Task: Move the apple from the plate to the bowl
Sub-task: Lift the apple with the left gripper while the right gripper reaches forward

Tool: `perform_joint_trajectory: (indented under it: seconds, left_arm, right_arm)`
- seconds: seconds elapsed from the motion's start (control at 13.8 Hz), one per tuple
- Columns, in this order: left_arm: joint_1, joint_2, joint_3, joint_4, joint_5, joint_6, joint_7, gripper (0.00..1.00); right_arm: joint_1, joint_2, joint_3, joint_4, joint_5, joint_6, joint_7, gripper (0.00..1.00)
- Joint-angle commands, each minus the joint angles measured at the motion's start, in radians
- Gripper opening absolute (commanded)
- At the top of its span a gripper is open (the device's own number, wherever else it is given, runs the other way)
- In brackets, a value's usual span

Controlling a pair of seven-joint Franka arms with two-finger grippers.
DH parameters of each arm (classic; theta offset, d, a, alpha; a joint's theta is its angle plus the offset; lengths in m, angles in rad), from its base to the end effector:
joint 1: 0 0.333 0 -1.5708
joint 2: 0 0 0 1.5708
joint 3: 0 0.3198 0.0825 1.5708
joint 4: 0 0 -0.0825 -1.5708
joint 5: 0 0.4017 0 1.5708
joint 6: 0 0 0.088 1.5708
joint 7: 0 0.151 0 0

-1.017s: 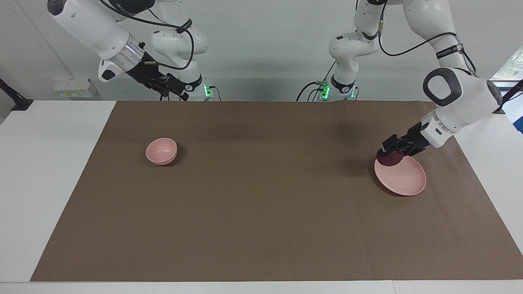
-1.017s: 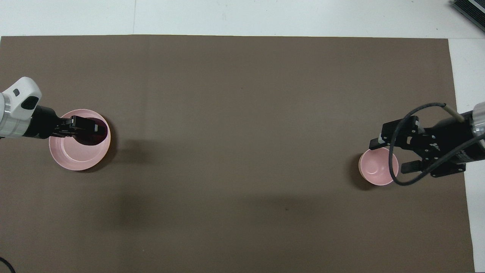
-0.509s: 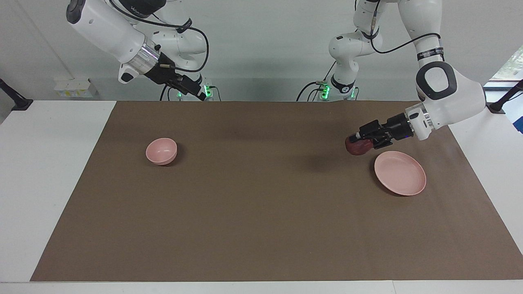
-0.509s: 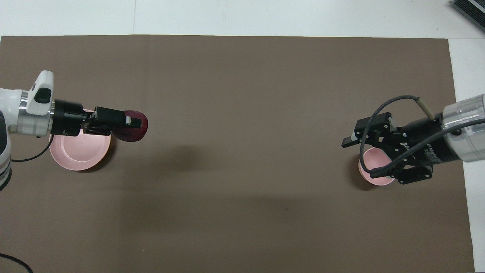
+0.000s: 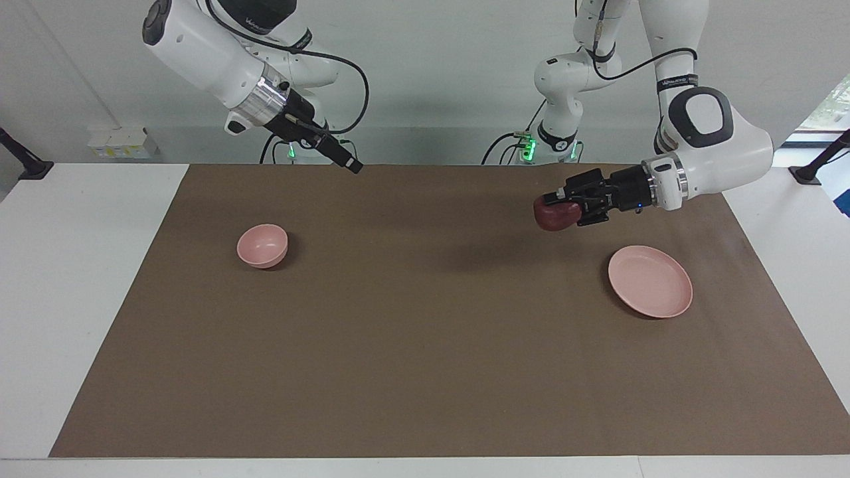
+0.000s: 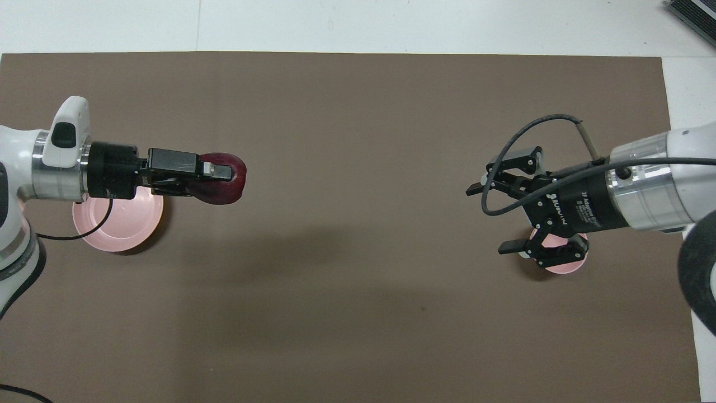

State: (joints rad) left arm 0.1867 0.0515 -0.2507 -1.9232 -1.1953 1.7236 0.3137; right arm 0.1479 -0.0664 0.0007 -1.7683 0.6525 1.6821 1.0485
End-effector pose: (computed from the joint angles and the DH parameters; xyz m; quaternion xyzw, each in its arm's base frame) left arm 0.5728 -0.1613 0.4796 0.8311 -0.0024 -0.0349 0.5551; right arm 0.5401 0.1670 0.5627 -0.8361 0.4469 0.1870 0.2575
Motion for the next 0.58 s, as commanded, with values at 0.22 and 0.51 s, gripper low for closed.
perform_joint_trajectory:
  seconds: [0.22,0.51]
  left_arm:
    - [-0.053,-0.045,-0.114,-0.042,-0.112,0.140,-0.039,0.00]
    - [-0.188,-0.045,-0.125,-0.048,-0.161,0.323,-0.047,0.00]
  right_arm:
    - [0.087,0.077,0.001,0.061,0.042,0.100,0.182,1.00]
    - [0.148,0.103,0.002,0.061,0.059,0.212,0.257,1.00]
